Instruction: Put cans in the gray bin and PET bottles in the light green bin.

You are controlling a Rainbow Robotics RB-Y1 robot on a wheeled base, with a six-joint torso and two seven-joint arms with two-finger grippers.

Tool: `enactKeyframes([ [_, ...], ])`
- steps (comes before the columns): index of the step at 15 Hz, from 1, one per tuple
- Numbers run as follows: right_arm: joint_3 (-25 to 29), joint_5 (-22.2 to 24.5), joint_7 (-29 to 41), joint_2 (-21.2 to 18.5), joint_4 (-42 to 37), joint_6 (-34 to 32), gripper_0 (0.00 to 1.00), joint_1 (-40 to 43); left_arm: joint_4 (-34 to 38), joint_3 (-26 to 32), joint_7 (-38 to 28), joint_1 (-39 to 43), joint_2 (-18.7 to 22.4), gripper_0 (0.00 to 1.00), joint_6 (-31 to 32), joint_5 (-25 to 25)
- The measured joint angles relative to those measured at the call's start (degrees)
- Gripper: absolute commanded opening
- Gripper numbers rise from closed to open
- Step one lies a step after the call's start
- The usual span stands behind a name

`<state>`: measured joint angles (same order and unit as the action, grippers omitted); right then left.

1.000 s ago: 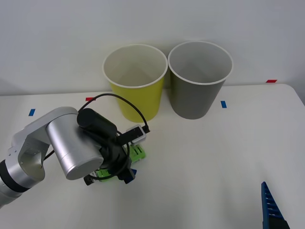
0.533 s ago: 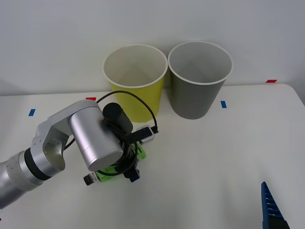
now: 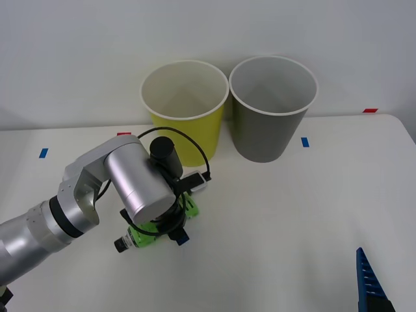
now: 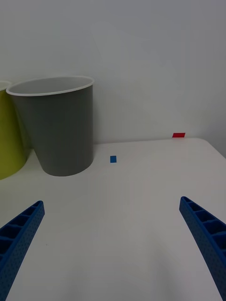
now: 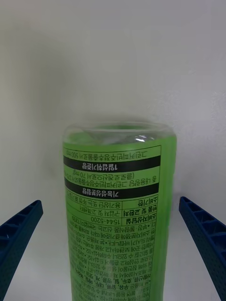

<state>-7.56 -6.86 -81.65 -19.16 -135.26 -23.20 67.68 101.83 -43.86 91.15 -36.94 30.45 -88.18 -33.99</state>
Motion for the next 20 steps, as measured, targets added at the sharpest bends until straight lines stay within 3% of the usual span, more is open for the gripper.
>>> enactKeyframes([
  [4, 0.00, 0.00, 0.00, 0.00, 0.00, 0.00, 1.00, 0.00, -0.22, 0.87, -0.41, -0.62, -1.53, 1.00, -3.67, -0.39],
  [20, 0.00, 0.00, 0.00, 0.00, 0.00, 0.00, 1.00, 0.00, -1.49, 1.03, -0.91, -0.85, -4.07, 1.00, -4.11, 0.11],
])
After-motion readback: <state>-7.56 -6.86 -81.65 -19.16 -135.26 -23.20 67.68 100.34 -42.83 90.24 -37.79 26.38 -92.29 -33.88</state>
